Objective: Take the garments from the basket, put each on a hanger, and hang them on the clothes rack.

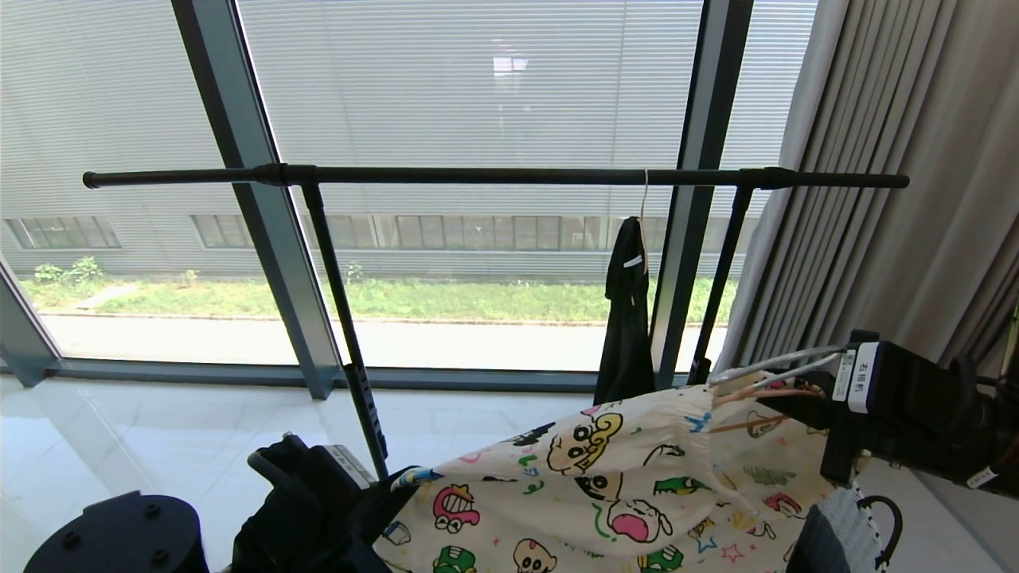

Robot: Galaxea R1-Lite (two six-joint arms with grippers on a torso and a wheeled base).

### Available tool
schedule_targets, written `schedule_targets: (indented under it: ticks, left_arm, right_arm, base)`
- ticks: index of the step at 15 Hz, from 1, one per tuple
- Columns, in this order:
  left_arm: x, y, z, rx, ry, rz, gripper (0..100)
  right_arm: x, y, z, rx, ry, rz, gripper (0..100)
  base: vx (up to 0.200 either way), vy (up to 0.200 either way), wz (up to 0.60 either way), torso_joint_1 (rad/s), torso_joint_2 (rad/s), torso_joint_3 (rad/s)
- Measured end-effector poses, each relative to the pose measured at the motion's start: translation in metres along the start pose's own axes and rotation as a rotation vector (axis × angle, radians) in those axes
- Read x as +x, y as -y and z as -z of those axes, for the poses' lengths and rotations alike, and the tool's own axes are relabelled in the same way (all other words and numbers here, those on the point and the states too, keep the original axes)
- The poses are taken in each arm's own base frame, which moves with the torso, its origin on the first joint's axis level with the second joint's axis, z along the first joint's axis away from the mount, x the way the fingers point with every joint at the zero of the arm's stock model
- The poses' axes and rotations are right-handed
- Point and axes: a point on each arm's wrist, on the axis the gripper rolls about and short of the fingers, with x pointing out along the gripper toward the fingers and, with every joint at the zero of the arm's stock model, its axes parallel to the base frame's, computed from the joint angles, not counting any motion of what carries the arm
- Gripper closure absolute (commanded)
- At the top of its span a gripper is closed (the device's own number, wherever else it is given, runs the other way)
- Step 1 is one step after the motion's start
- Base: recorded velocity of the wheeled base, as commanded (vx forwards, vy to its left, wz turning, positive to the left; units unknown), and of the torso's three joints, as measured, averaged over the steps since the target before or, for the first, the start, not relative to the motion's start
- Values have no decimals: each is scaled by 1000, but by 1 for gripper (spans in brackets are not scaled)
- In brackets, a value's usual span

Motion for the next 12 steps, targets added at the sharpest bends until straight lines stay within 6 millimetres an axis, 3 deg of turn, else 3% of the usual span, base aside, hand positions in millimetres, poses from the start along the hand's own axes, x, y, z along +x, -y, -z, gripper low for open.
schedule_targets:
  ticks: [5, 8, 9, 12]
  left_arm:
    - [10, -34, 18, -28, -113, -179, 100]
    - [15, -40, 22, -10, -145, -208, 100]
    - [16, -41, 21, -8, -143, -209, 0]
    - [20, -41, 17, -7, -128, -212, 0]
  right_arm:
    - [-10, 9, 4, 60, -28, 69, 100]
    - [-13, 12, 4, 77, -30, 89, 100]
    - [-14, 12, 4, 76, -31, 93, 100]
    - [-15, 12, 4, 75, -31, 98, 100]
  base:
    - [0, 0, 0, 0, 0, 0]
    - [0, 0, 0, 0, 0, 0]
    - [0, 0, 0, 0, 0, 0]
    - [0, 0, 0, 0, 0, 0]
